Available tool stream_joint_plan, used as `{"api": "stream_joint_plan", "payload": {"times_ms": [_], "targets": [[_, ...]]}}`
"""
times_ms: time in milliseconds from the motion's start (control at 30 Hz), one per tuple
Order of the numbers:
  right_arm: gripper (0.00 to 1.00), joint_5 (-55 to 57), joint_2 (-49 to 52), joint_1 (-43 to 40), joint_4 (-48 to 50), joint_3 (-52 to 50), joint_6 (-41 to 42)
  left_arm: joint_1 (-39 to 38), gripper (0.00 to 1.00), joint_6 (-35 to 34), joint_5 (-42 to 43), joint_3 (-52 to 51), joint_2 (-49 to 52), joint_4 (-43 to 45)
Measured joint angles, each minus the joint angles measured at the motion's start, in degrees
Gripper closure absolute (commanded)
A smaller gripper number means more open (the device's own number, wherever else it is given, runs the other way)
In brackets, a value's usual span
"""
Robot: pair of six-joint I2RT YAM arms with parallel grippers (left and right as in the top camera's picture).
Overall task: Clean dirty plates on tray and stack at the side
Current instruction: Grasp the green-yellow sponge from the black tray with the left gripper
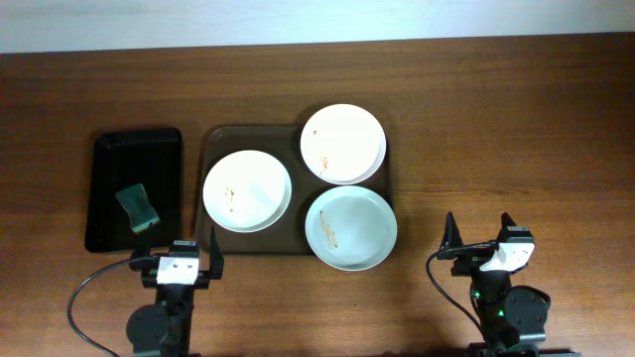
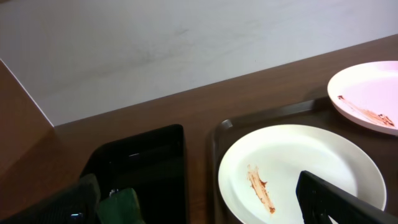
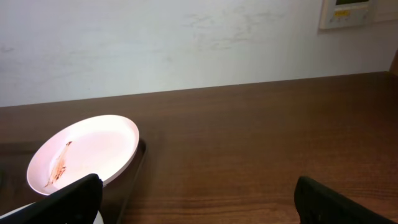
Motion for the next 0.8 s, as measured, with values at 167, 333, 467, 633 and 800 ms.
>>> {"api": "stream_joint_plan", "payload": {"times_ms": [167, 333, 467, 633, 800], "targets": [[0.02, 0.3, 0.0, 0.0, 0.0, 0.0, -6.8, 0.0, 0.01, 0.0, 0.0, 0.0, 0.0, 0.0], [0.02, 0.3, 0.0, 0.0, 0.0, 0.0, -8.3, 0.0, 0.01, 0.0, 0.0, 0.0, 0.0, 0.0], [0.02, 0.0, 0.0, 0.0, 0.5, 0.0, -8.5, 0.0, 0.01, 0.0, 0.0, 0.0, 0.0, 0.4], [0.02, -6.1, 0.0, 0.0, 5.3, -0.1, -8.4, 0.0, 0.01, 0.0, 4.7, 0.0, 0.0, 5.0], [0.02, -13.3, 0.6, 0.0, 4.7, 4.6, -8.1, 0.0, 0.01, 0.0, 10.1, 2.4, 0.5, 3.8]]}}
